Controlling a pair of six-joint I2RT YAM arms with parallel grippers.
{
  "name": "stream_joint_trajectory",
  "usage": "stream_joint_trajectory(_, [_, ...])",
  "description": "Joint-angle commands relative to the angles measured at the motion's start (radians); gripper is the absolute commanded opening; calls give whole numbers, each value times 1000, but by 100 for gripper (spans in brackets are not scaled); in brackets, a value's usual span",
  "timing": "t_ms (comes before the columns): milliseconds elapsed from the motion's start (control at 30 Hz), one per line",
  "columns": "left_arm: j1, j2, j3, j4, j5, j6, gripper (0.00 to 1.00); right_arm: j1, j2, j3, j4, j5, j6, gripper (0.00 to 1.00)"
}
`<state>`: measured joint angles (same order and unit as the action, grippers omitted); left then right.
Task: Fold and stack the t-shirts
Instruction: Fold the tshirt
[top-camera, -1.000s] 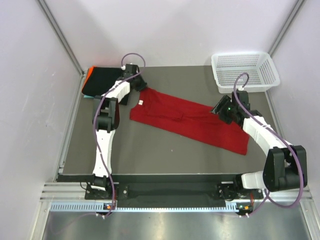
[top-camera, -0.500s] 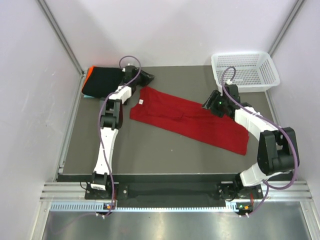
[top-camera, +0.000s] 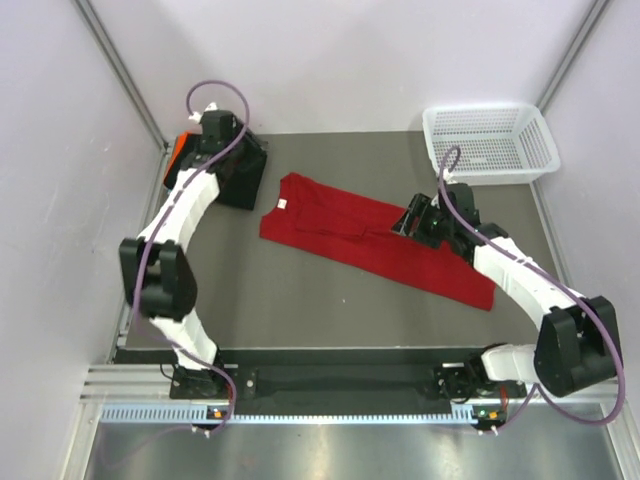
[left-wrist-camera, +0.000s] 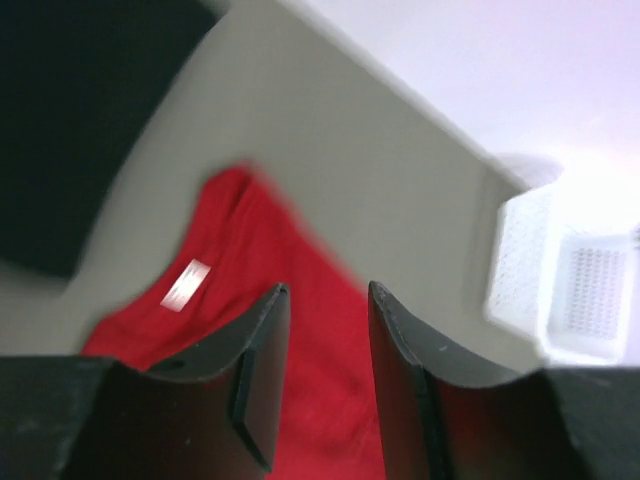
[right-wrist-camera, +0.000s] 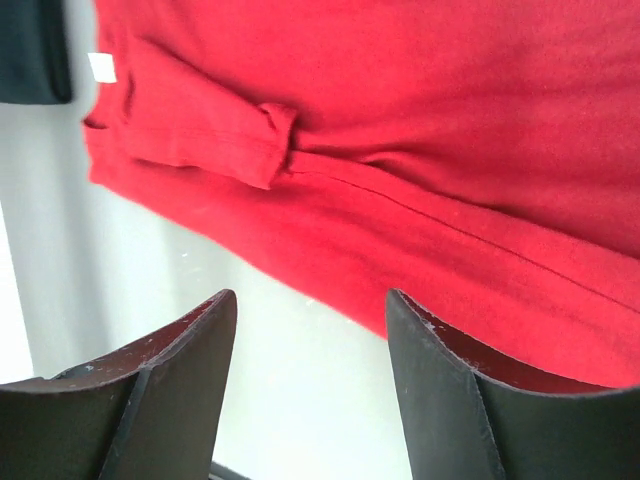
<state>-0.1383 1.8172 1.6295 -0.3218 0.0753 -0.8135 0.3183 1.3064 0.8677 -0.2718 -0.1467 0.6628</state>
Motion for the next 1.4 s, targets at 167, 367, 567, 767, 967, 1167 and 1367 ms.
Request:
stream_joint_trajectory(167, [-1,-324,-563,15,-104,-15,40,21,-145,-13,-26,-34,14,62])
stream_joint_trajectory(367, [-3,-302,-667,91,-106,-64,40,31,-170,-45,-26,-30,44,62])
stream_joint_trajectory(567, [-3,-225,-761,291,-34,-121,40,50,-177,-55,-21,-16,57,62])
stream_joint_trajectory(767, [-15,-115,-750,311,-19,-139,38,50,-156,-48,-26,-13,61,61])
stream_joint_trajectory(967, [-29,-84,-751,314,-66,-151,33,48,-151,-56,-12,-16,67,61])
stream_joint_trajectory(1167, [-30,-42,-728,369,-115,-158,0,48,-142,-35,-10,-11,61,61])
stream_joint_trajectory(1367, [-38,68,-642,481,-85,-173,0,48,-131,-10,-4,-7,61,61])
